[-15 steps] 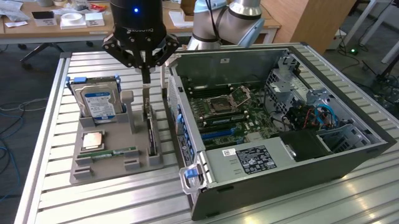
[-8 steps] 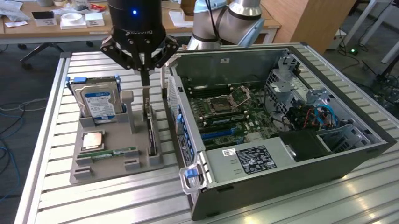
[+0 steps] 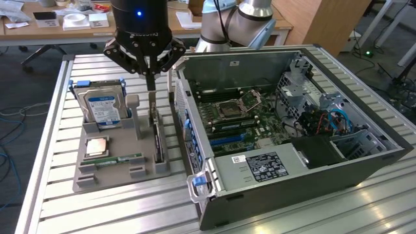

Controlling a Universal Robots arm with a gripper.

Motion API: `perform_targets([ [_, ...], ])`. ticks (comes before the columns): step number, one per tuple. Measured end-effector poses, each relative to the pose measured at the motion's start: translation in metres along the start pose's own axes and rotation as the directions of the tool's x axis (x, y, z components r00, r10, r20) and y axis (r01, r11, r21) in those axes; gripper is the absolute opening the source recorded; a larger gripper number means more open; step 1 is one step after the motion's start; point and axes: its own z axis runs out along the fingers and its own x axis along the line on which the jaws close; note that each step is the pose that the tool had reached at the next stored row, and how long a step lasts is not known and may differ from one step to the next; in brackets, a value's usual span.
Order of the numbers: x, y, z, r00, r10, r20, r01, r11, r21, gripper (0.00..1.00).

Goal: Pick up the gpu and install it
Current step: 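Reach for the gpu, then pick up the gpu and move the gpu toward the slot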

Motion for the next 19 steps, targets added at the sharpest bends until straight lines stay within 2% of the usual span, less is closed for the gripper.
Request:
perform_targets([
  [19, -0.0001, -0.0015, -0.0001, 1.0000, 0.000, 0.0000, 0.000, 1.0000, 0.0000, 0.11],
])
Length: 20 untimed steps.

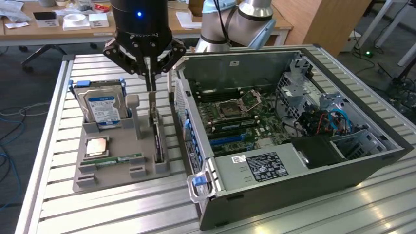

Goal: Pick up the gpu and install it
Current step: 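Pick up the gpu and move the gpu toward the slot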

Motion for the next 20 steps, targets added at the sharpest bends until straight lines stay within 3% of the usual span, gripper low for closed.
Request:
perform_targets([
  [4, 0.000, 0.0000, 0.0000, 1.0000, 0.000, 0.0000, 0.000, 1.0000, 0.0000, 0.23],
  [7, 0.000, 0.0000, 0.0000, 1.0000, 0.000, 0.0000, 0.000, 1.0000, 0.0000, 0.41],
  [9, 0.000, 0.0000, 0.0000, 1.0000, 0.000, 0.0000, 0.000, 1.0000, 0.0000, 0.41],
  [10, 0.000, 0.0000, 0.0000, 1.0000, 0.000, 0.0000, 0.000, 1.0000, 0.0000, 0.47],
  [13, 0.000, -0.0001, 0.0011, 1.0000, 0.000, 0.0001, 0.000, 1.0000, -0.0001, 0.47],
  [20, 0.000, -0.0006, 0.0135, 1.0000, 0.000, 0.0000, 0.000, 1.0000, 0.0000, 0.47],
])
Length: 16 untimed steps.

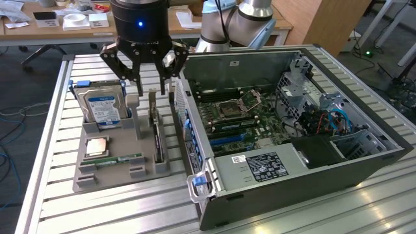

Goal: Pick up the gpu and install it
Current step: 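Pick up the gpu and move the gpu toward the slot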

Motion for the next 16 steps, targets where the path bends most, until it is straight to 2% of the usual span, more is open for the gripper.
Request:
perform_targets([
  [16, 0.001, -0.0009, 0.0291, 1.0000, 0.000, 0.0000, 0.000, 1.0000, 0.0000, 0.47],
])
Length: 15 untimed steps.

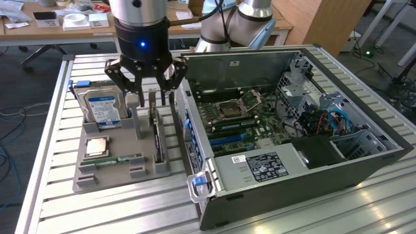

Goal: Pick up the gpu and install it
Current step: 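Pick up the gpu and move the gpu toward the slot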

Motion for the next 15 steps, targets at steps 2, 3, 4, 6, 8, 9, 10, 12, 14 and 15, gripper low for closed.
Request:
perform_targets([
  [2, 0.000, -0.0001, 0.0036, 1.0000, 0.000, 0.0000, 0.000, 1.0000, 0.0000, 0.47],
  [3, 0.000, -0.0002, 0.0052, 1.0000, 0.000, 0.0000, 0.000, 1.0000, 0.0001, 0.47],
  [4, 0.000, -0.0002, 0.0066, 1.0000, 0.000, 0.0000, 0.000, 1.0000, 0.0000, 0.47],
  [6, 0.000, -0.0002, 0.0073, 1.0000, 0.000, -0.0002, 0.000, 1.0000, 0.0002, 0.47],
  [8, 0.000, -0.0002, 0.0073, 1.0000, 0.000, -0.0002, 0.000, 1.0000, 0.0003, 0.47],
  [9, 0.000, -0.0003, 0.0074, 1.0000, 0.000, -0.0001, 0.000, 1.0000, 0.0001, 0.47],
  [10, 0.000, -0.0002, 0.0075, 1.0000, 0.000, 0.0000, 0.000, 1.0000, 0.0000, 0.47],
  [12, 0.000, -0.0003, 0.0085, 1.0000, 0.000, 0.0004, 0.000, 1.0000, -0.0004, 0.47],
  [14, 0.000, -0.0004, 0.0116, 1.0000, 0.000, 0.0000, 0.000, 1.0000, 0.0000, 0.47],
  [15, 0.000, -0.0005, 0.0135, 1.0000, 0.000, 0.0001, 0.000, 1.0000, -0.0001, 0.47],
])
